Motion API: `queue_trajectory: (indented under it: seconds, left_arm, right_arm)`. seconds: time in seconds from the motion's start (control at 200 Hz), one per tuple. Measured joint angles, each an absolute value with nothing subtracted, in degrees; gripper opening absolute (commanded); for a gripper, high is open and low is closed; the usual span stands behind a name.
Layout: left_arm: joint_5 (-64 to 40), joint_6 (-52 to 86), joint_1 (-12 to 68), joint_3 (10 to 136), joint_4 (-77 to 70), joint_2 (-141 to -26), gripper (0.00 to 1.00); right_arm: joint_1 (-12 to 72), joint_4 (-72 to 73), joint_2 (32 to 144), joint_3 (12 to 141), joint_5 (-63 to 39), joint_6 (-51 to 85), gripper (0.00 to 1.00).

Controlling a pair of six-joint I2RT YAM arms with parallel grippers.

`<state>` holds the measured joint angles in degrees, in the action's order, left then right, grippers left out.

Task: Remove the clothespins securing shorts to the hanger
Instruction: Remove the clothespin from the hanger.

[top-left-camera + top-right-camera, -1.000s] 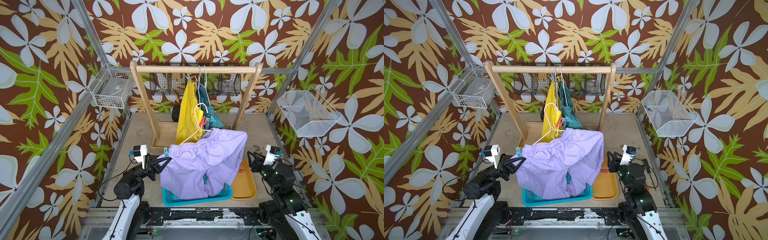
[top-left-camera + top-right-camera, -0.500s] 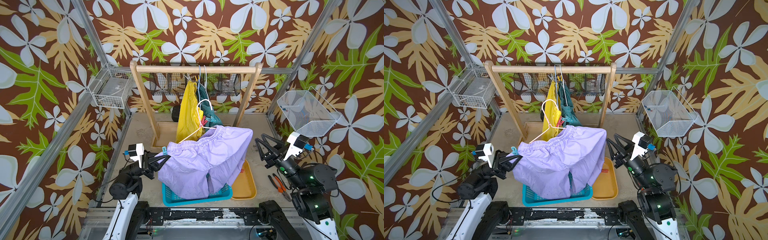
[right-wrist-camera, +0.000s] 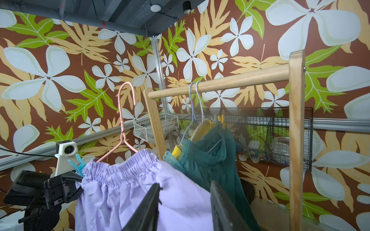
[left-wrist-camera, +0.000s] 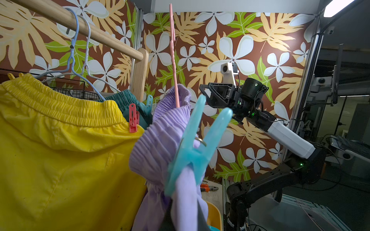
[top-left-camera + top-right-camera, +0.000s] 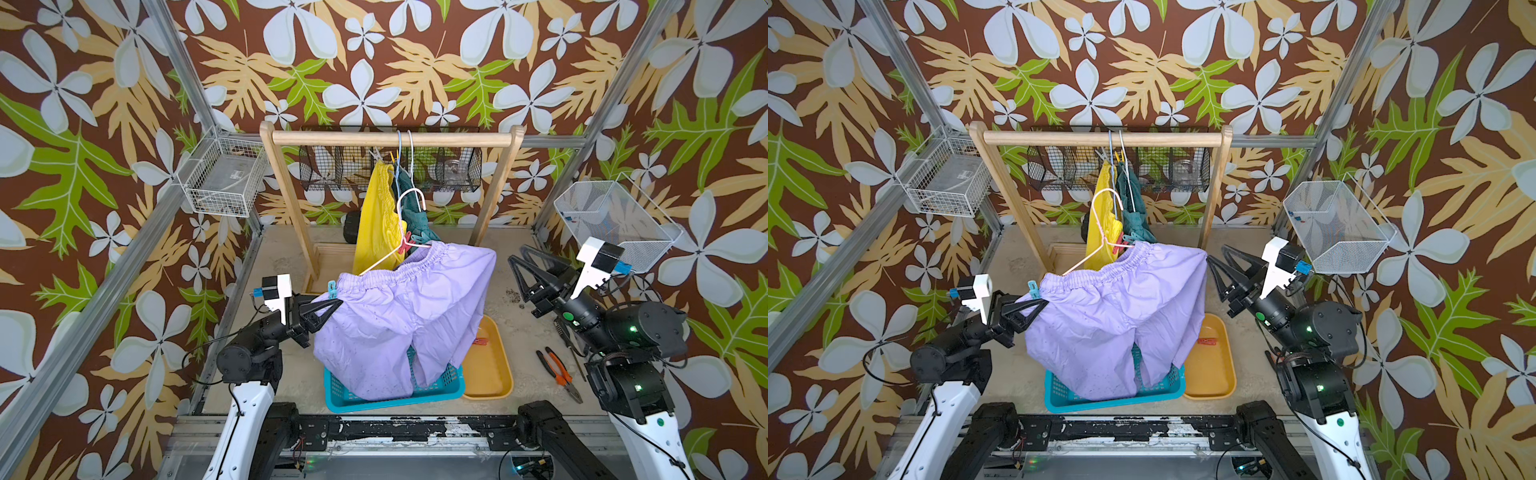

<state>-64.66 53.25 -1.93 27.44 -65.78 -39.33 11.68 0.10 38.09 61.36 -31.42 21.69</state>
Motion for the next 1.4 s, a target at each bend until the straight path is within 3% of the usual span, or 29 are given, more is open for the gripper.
queue_trajectory:
  seconds: [0.12, 0.225, 0.43, 0.53, 0.761, 0.941, 1.401]
  left_arm:
    - [-64.7, 51.1, -1.9, 27.7, -62.6, -38.7, 0.00]
    - [-64.7, 50.4, -1.9, 27.7, -61.3, -38.5, 0.00]
    - [-64.6, 49.3, -1.7, 27.8, -59.4, -38.3, 0.00]
    - [-64.6, 48.6, -1.3, 28.1, -58.3, -38.3, 0.00]
    - [-64.6, 45.0, -0.5, 29.3, -53.5, -38.0, 0.00]
    - [-64.3, 40.6, -0.4, 30.7, -47.1, -37.3, 0.00]
    - [-61.2, 27.4, 0.2, 37.1, -27.3, -35.6, 0.00]
  right_arm:
    - [13.8, -0.1, 39.9, 62.3, -30.6, 22.3, 0.43]
    - [20.6, -1.5, 42.4, 64.9, -26.4, 21.5, 0.44]
    - [52.9, -4.8, 50.9, 70.5, -3.6, 10.6, 0.49]
    - [60.5, -4.4, 53.9, 72.2, 5.2, 6.5, 0.52]
    - [62.3, -1.8, 57.4, 72.7, 12.7, 4.2, 0.55]
    - [62.3, -1.5, 60.4, 76.2, 16.8, 2.4, 0.66]
    - [61.5, -10.2, 72.2, 93.0, 19.0, -0.2, 0.61]
